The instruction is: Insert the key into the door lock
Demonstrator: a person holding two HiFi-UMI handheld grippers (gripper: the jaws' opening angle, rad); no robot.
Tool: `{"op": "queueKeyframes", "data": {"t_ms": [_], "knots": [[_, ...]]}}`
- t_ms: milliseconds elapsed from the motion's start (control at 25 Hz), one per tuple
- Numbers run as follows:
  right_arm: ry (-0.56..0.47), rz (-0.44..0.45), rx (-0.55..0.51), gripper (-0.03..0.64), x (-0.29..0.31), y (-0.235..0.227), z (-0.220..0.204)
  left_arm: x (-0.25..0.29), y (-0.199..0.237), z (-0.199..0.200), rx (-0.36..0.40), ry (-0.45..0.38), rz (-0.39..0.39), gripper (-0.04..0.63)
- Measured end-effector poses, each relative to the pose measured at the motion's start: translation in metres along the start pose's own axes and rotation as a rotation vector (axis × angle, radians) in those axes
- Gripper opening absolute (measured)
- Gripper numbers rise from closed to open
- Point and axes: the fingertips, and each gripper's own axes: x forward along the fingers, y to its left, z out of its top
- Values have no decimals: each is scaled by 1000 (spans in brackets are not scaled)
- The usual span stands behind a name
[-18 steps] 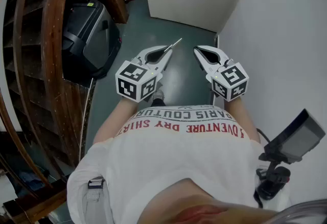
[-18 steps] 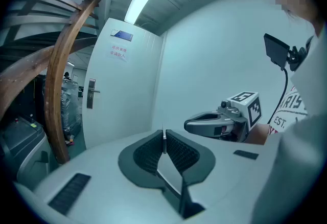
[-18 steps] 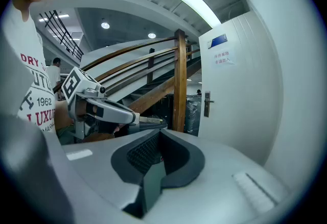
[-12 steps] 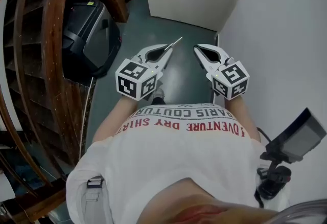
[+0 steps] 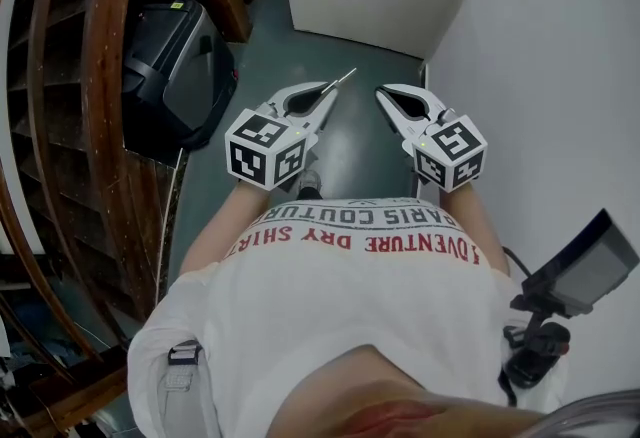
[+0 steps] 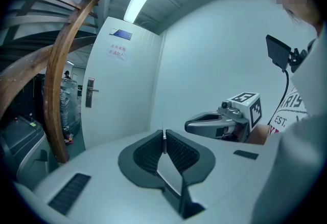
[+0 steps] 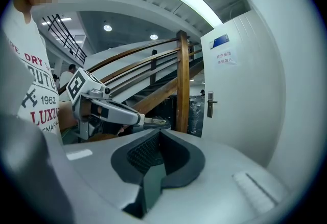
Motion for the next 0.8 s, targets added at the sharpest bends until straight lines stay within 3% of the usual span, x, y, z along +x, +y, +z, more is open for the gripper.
{"op": "queueKeyframes", "data": {"t_ms": [440,800], "knots": [[-33,4,-5,2,8,-3,11,-4,6,10,26,5,3,23],[-17,24,-26,2,118,-50,13,28,122,13,-13,-17,27,23]]}}
